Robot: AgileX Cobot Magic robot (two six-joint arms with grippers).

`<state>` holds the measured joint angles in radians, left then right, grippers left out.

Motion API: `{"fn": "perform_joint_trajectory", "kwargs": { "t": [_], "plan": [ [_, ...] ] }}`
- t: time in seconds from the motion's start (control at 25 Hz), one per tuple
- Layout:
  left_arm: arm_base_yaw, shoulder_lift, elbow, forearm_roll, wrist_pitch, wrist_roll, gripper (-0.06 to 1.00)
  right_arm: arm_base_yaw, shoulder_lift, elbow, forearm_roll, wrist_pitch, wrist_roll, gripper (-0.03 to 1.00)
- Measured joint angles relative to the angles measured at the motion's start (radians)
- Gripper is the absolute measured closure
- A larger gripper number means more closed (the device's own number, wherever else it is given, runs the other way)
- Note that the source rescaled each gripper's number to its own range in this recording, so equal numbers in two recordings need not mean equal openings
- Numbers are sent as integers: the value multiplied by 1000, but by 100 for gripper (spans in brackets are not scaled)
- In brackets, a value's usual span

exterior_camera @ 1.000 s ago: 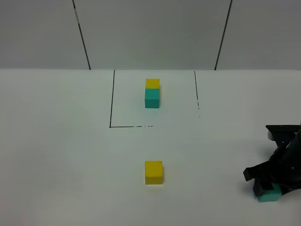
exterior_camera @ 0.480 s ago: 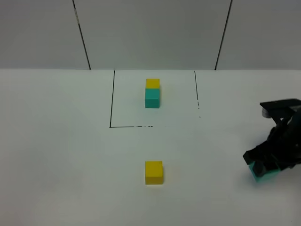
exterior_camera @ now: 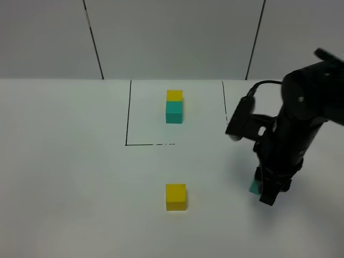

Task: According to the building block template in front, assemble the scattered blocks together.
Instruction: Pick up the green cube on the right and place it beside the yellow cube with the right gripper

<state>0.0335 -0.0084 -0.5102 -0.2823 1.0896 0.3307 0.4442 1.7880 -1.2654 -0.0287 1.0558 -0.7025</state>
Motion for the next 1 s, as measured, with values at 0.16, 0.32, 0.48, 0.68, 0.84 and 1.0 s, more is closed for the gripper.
{"fn": "perform_joint_trajectory", "kwargs": {
  "t": [0.16,0.32,0.48,0.68,0.84,1.0],
  "plan": [
    [0,0,0,0,0,0,22,58,120,-90,-23,46,-63,95],
    [0,0,0,0,0,0,22,101,199,-201,-24,63,-129,95],
    [0,0,0,0,0,0,22,141,248,-263,-24,68,-191,95],
    [0,0,0,0,0,0,22,162,309,-282,-23,59,-221,95],
    [0,0,0,0,0,0,22,177,340,-286,-25,31,-232,95],
    [0,0,0,0,0,0,22,181,365,-289,-24,3,-233,95]
  ]
}}
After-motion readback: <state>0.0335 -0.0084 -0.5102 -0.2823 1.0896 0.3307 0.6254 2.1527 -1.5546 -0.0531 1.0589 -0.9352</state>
